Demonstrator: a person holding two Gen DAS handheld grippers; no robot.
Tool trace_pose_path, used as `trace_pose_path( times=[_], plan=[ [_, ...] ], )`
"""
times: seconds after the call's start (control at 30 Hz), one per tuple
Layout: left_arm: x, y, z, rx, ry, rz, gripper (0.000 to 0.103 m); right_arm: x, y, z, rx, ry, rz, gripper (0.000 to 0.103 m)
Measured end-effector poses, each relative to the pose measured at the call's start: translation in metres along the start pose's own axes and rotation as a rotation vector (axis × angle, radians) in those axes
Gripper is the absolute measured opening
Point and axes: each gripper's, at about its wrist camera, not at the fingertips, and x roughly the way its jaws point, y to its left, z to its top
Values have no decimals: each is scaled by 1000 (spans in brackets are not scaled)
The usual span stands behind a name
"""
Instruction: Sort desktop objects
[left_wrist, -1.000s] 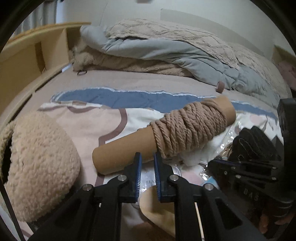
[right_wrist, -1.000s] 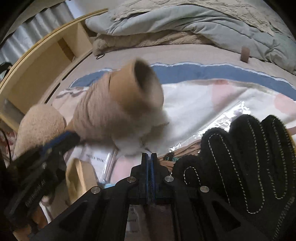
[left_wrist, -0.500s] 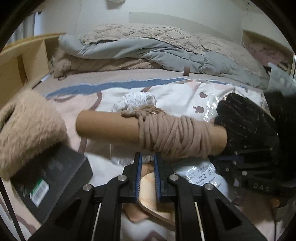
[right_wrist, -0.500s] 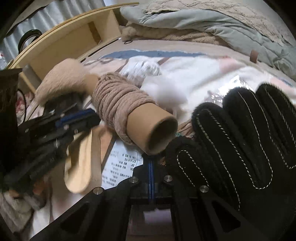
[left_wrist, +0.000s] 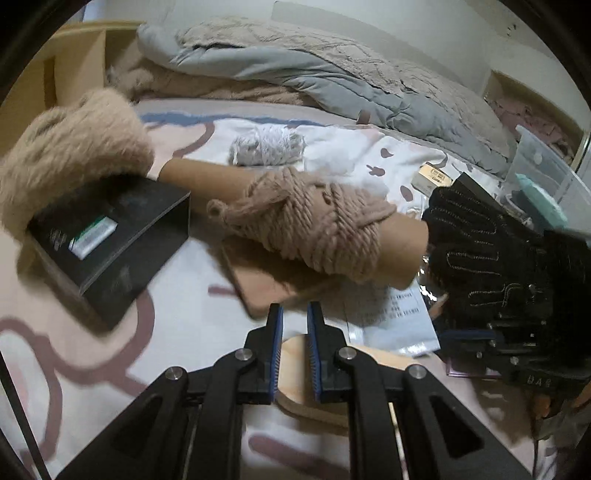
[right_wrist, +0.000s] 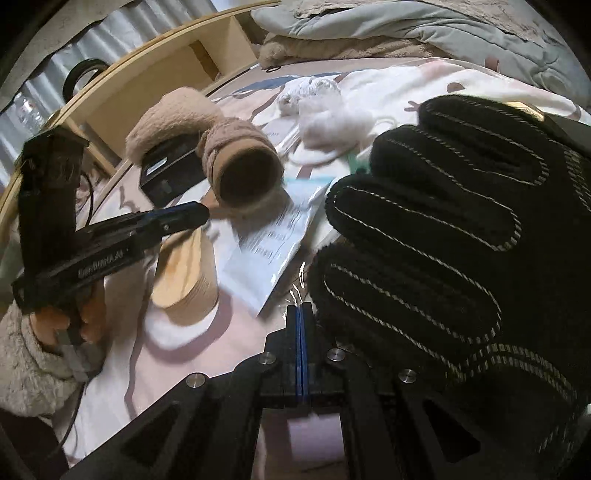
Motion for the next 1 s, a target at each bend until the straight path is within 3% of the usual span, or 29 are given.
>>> trace_pose_path(
  times=[0.33, 0.57, 0.67, 0.83, 0.93, 1.0],
  plan=[
    [-23, -3, -23, -14, 18, -1, 14, -26, 16, -51, -31, 104, 1, 1],
    [-44, 1, -27, -83, 2, -35, 14, -46, 18, -56, 50, 149, -1, 1],
    [-52, 1, -20, -109, -21, -42, 14, -57, 20, -47, 75, 117, 11, 1],
    [-47, -10, -8, -94, -40, -39, 14, -75, 4, -29, 103, 17, -78, 1],
    [-34, -17, -8, -59, -10, -26, 14, -69, -8, -19, 95, 19, -168, 1],
    [-22, -19, -10, -44, 26, -36, 14, -59, -19, -13, 123, 18, -185, 1]
  ],
)
